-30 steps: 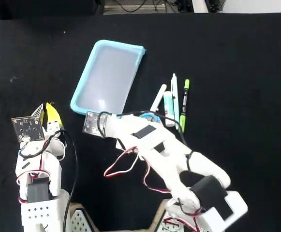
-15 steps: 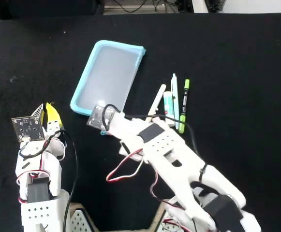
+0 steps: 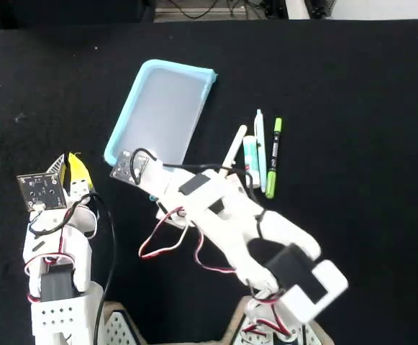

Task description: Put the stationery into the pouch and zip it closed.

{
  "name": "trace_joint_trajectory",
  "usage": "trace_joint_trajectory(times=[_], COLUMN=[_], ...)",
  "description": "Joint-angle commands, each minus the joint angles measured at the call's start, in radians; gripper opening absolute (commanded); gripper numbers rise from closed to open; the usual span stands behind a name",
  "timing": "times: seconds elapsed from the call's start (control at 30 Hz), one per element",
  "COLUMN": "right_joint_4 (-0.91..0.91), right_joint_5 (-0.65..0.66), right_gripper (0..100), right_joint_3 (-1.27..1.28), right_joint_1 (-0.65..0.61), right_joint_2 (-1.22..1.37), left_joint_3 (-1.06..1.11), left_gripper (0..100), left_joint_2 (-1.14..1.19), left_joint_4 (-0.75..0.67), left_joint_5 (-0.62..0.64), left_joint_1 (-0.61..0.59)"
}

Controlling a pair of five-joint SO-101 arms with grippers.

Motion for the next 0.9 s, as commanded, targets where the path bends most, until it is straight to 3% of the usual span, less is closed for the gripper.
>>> trace_joint_trajectory(times=[0.0, 0.07, 0.33, 0.43, 0.6, 0.87], right_joint_4=[-0.031, -0.029, 0.33, 0.354, 0.244, 0.477], right_joint_5=[-0.002, -0.002, -0.008, -0.006, -0.011, -0.129], right_gripper=[13.2, 0.1, 1.0, 1.1, 1.5, 1.6], right_joint_3=[-0.056, -0.059, -0.085, -0.051, 0.005, -0.269], right_joint_1=[-0.006, -0.005, 0.061, 0.094, 0.11, 0.187], right_joint_2=[0.005, 0.004, -0.274, -0.331, -0.257, 0.021], left_joint_3=[-0.001, -0.001, -0.001, -0.001, -0.001, -0.001], left_gripper=[5, 5, 5, 5, 5, 5], left_joint_2=[-0.002, -0.002, -0.002, -0.002, -0.002, -0.002], left_joint_4=[-0.002, -0.002, -0.002, -0.002, -0.002, -0.002], left_joint_5=[-0.002, -0.002, -0.002, -0.002, -0.002, -0.002], left_joint_1=[-0.013, -0.013, -0.013, -0.013, -0.013, -0.013])
